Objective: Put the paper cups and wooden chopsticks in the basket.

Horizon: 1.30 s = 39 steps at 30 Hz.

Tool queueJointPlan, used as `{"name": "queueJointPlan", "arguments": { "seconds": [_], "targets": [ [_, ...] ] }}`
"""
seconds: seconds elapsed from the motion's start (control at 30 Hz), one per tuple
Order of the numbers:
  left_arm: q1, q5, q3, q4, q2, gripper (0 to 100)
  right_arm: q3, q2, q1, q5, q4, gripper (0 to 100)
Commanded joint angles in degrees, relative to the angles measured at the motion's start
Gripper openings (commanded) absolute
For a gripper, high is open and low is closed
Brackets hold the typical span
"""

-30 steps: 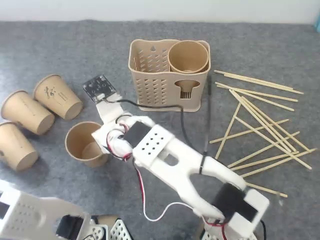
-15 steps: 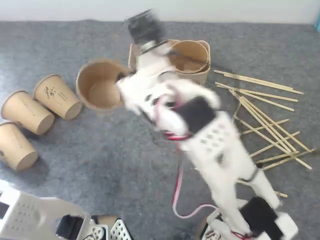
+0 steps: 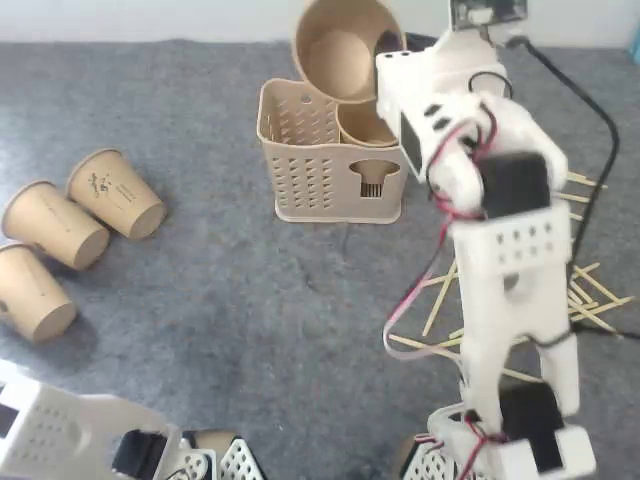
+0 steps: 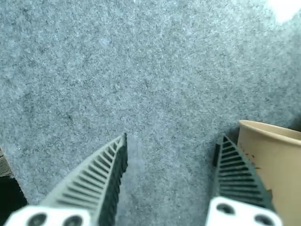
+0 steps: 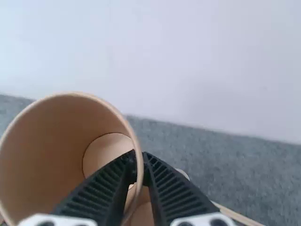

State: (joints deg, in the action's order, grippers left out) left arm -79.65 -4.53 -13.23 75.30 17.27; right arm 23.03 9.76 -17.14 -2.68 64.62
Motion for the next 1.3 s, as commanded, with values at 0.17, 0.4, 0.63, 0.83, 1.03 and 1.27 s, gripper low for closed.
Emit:
{"name": "queueJointPlan", "arguments": {
  "seconds": [0.17,0.4,0.63,0.83,1.03,1.27],
  "targets": [
    [0.7,-0.4,-0.3,-1.4,-0.9,28,2.4,-2.9,7.0,0.7,2.4,0.6],
    [1.1,-0.4,-0.3,-1.1,-0.9,28,2.4,-6.5,7.3,1.0,7.9,0.6],
    [1.2,-0.4,-0.3,-1.3,-0.9,28,2.4,-8.7,7.2,0.6,9.8,0.6],
    [3.9,-0.1,-0.3,-1.4,-0.8,28,2.6,-8.3,6.9,0.6,10.0,15.8],
    [9.0,1.4,-6.9,-3.1,5.5,28,2.5,-3.4,7.1,0.6,11.0,18.8],
    [12.1,7.3,-29.6,4.5,21.3,28,2.5,8.3,6.9,0.6,19.6,5.3]
  ]
}}
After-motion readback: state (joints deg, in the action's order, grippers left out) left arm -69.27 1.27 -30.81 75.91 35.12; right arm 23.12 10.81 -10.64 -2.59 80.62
